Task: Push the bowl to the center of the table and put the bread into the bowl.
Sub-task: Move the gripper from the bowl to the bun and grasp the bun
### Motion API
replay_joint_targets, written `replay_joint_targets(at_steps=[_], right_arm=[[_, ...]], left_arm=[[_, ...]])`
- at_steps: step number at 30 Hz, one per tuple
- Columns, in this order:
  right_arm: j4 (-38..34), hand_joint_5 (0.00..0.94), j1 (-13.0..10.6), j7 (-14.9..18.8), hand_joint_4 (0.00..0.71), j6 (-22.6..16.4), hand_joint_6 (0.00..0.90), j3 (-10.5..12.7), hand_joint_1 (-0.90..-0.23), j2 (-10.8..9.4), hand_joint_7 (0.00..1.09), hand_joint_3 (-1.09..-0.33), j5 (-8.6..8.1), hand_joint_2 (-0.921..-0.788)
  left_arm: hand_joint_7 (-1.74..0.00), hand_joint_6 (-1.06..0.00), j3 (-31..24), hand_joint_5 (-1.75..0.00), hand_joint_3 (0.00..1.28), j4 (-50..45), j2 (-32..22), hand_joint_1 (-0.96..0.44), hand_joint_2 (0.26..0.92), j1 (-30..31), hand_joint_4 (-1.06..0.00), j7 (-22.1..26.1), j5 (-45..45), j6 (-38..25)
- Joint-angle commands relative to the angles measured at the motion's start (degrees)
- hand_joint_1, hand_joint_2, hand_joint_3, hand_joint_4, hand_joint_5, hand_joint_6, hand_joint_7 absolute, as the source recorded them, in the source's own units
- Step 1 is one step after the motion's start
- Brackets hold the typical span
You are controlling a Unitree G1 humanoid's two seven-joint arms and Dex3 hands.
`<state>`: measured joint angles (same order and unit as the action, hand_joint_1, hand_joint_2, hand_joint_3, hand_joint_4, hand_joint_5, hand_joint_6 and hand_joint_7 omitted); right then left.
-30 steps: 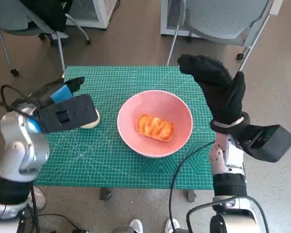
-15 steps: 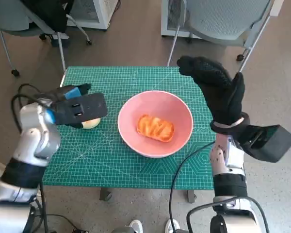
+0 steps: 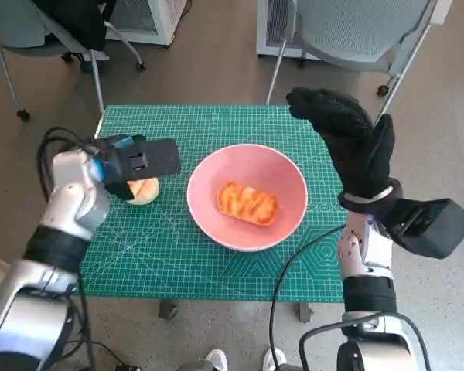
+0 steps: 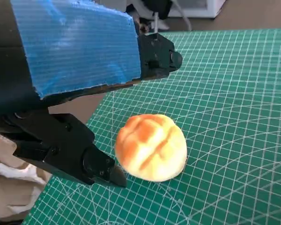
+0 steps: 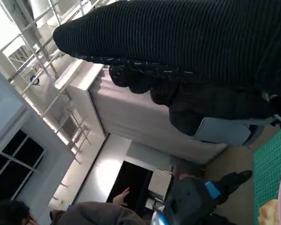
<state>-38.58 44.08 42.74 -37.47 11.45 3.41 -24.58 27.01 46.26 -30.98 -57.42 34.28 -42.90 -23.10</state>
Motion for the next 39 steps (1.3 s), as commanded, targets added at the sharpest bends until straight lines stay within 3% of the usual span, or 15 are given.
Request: replay_joint_targets(at_steps=[1,15,39], right_arm=[[-0.6,0.000,-0.9,0.0,0.071,0.3,-0.001,0.1,-0.690,0.2,0.27,-0.845,0.12,-0.921],[-0.4,0.000,-1.4,-0.5,0.071,-0.3,-0.001,0.1,-0.688,0.2,0.27,-0.845,0.47,-0.921],[1.5,0.001,-2.9,-1.5,0.074,-0.1,-0.001,0.0,-0.687,0.4,0.28,-0.838,0.51,-0.921]], left_arm=[[-0.01,-0.12,1.9,0.00,0.00,7.8,2.3,-0.19,0.682,-4.2,0.00,-2.8,-0.9,2.5],[-0.01,-0.13,4.8,0.00,0.00,21.1,6.4,-0.16,0.677,-8.7,0.00,-7.0,-0.3,7.3],[-0.01,-0.14,7.1,0.00,0.00,28.2,7.3,-0.21,0.684,-8.3,0.00,-7.5,-0.1,11.9]])
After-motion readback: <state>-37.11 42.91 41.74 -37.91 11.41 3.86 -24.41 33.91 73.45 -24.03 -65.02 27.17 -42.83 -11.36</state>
